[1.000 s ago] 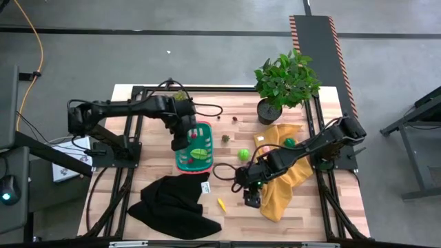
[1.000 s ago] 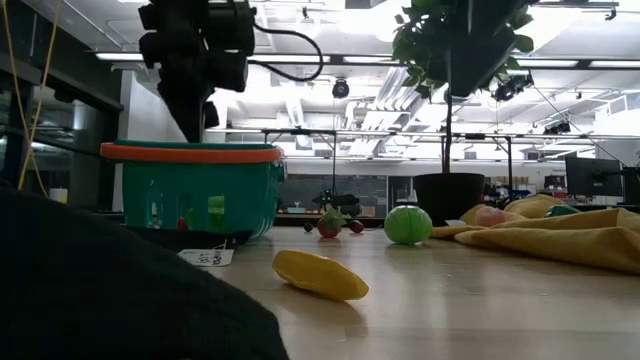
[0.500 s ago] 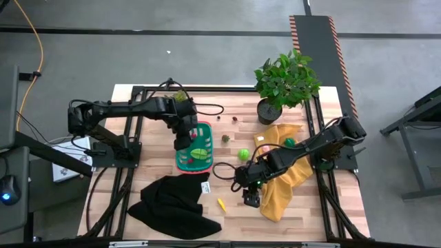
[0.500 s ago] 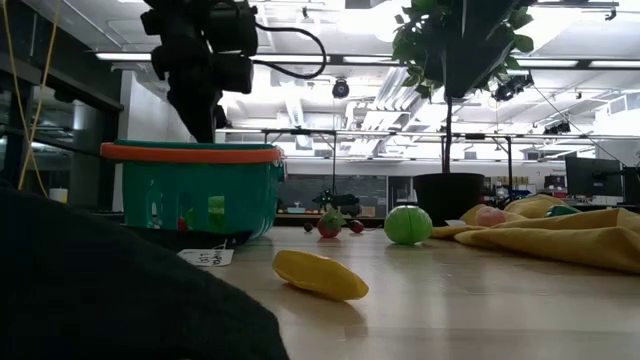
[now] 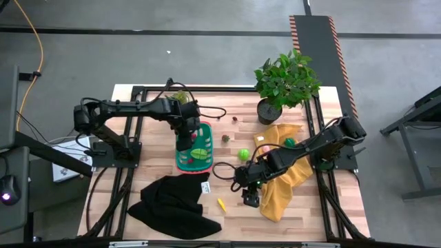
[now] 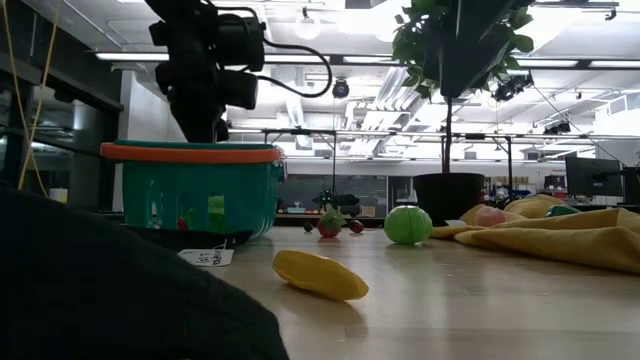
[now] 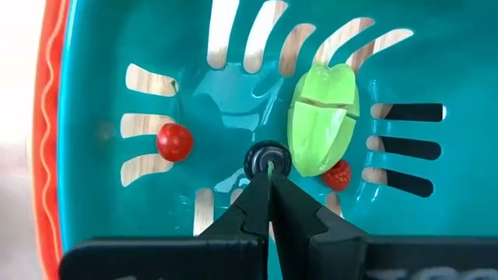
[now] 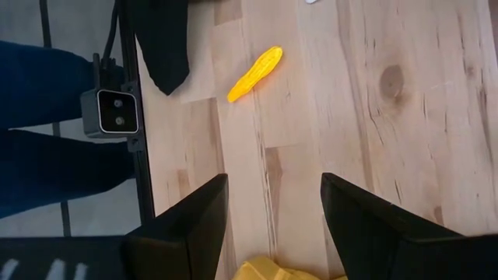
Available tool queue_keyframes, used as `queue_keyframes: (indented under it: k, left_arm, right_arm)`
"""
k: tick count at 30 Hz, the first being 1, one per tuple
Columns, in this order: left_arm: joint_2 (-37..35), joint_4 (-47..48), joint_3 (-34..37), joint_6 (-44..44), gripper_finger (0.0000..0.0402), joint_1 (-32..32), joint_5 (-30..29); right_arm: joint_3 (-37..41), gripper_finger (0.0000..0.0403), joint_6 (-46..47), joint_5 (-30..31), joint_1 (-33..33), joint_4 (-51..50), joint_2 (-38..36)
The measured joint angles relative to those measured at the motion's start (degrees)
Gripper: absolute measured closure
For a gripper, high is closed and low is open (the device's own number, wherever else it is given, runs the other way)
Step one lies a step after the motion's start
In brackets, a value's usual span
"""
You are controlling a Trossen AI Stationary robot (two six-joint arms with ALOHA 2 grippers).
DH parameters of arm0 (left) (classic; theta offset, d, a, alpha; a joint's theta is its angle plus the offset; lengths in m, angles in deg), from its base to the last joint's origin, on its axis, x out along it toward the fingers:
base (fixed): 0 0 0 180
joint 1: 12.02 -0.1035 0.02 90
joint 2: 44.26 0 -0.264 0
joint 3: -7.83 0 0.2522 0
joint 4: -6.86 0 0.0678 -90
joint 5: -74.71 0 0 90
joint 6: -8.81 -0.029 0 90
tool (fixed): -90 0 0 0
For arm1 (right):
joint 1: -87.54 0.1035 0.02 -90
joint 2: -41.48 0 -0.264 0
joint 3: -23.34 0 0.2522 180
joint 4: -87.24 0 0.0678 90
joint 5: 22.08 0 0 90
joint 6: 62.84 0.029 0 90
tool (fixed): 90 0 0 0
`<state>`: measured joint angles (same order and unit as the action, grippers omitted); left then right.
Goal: Pick and placing Produce into tupperware
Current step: Put the black cherry in the green basket, then put the pink peach in the green basket
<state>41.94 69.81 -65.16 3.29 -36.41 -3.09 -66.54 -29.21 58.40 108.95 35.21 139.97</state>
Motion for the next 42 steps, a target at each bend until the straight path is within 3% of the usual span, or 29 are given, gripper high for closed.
queue_keyframes:
  k: [10, 24, 42]
  left_arm:
    - [0.0, -0.1, 0.0, 1.3, 0.0397, 0.0, 0.0]
    - [0.0, 0.0, 0.0, 1.8, 0.0331, 0.0, 0.4]
    - [0.0, 0.8, 0.0, 3.0, 0.0328, 0.0, 3.3]
  right_arm:
    - [0.0, 0.0205, 0.0, 0.0, 0.0, 0.3, 0.0]
    - [0.0, 0.0205, 0.0, 0.3, 0.0, 0.4, 0.0]
    - [0.0, 0.0205, -0.1, 0.9, 0.0, 0.4, 0.0]
